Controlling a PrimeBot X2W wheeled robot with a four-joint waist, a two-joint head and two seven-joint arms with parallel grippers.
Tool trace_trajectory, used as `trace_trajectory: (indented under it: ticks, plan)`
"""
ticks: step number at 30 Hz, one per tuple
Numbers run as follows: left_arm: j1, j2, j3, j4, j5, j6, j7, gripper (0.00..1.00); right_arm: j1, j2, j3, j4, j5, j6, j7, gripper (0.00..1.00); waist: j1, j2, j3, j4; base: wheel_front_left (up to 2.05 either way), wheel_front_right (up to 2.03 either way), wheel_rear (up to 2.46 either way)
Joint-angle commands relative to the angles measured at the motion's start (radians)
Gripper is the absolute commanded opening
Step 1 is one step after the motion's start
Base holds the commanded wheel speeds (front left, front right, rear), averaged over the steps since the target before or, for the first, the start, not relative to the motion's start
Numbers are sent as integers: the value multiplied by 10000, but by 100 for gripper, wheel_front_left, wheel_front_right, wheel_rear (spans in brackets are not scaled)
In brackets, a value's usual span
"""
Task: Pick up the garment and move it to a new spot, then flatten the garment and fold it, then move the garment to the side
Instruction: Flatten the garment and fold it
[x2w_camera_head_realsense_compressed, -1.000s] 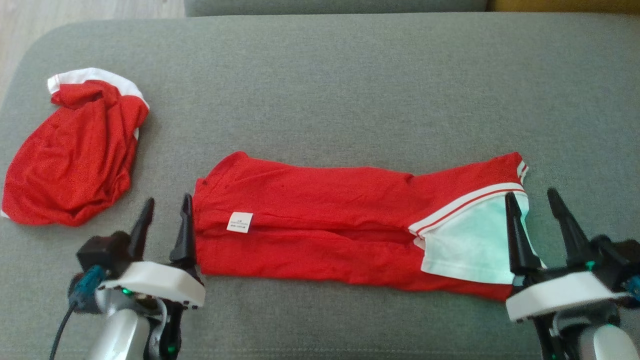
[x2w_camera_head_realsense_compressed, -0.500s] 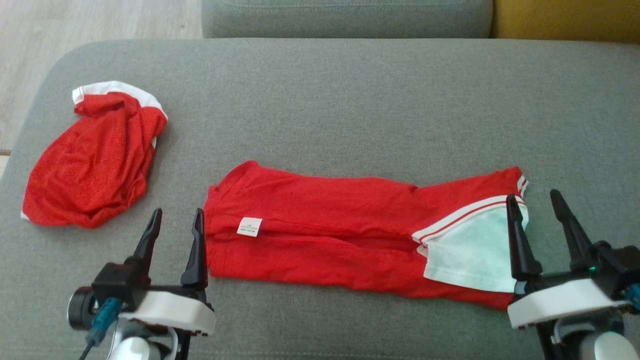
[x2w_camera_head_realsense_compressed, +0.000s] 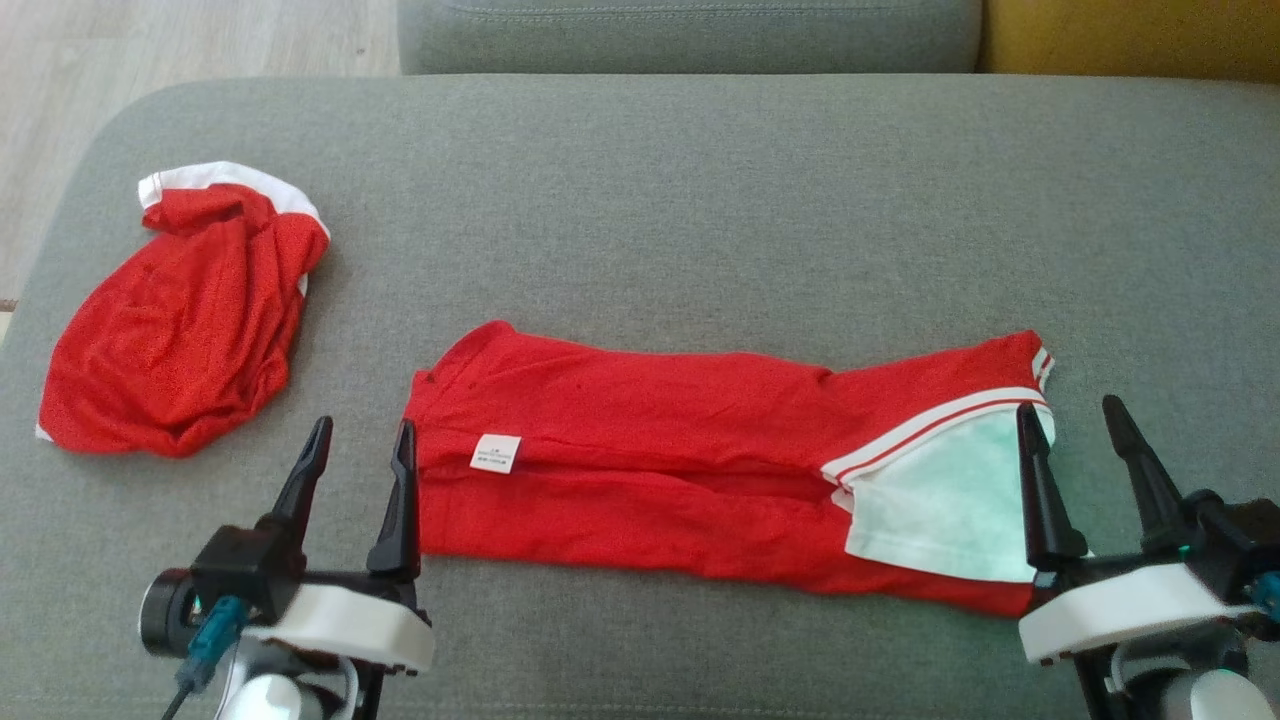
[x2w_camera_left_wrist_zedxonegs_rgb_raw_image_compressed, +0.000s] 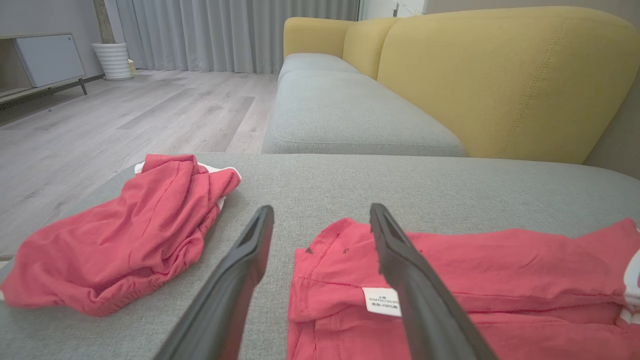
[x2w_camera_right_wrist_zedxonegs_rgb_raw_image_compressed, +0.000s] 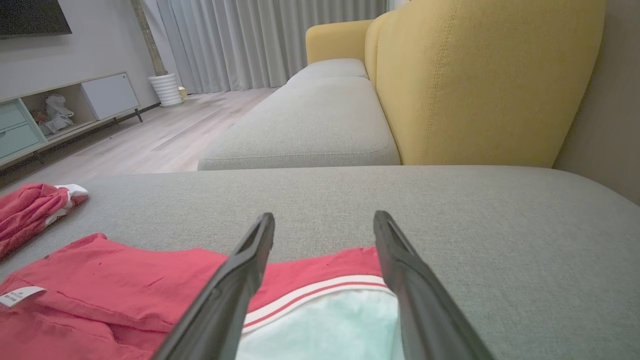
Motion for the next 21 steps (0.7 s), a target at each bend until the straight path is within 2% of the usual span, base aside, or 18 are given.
trace_trajectory:
  ticks: [1,11,16,21]
  plan:
    - [-258,135,371,-319,115,-2,-123,100,-215,-61,204,-295,68,67,-94,100,0,0,15,-10,0,0,0]
    - [-521,99,416,-393,121,-101,-124,100,-1047,-61,134,525,140,67,102,100,0,0,486,-106,0,0,0]
    - [-848,49,369,-406,145,-264,-124,100,-1980,-227,-33,1547,-11,67,517,100,0,0,989,-117,0,0,0]
    - [-1155,-104,335,-358,195,-409,-124,100,-2244,-352,-461,2423,-64,67,1112,100,0,0,1398,-8,0,0,0]
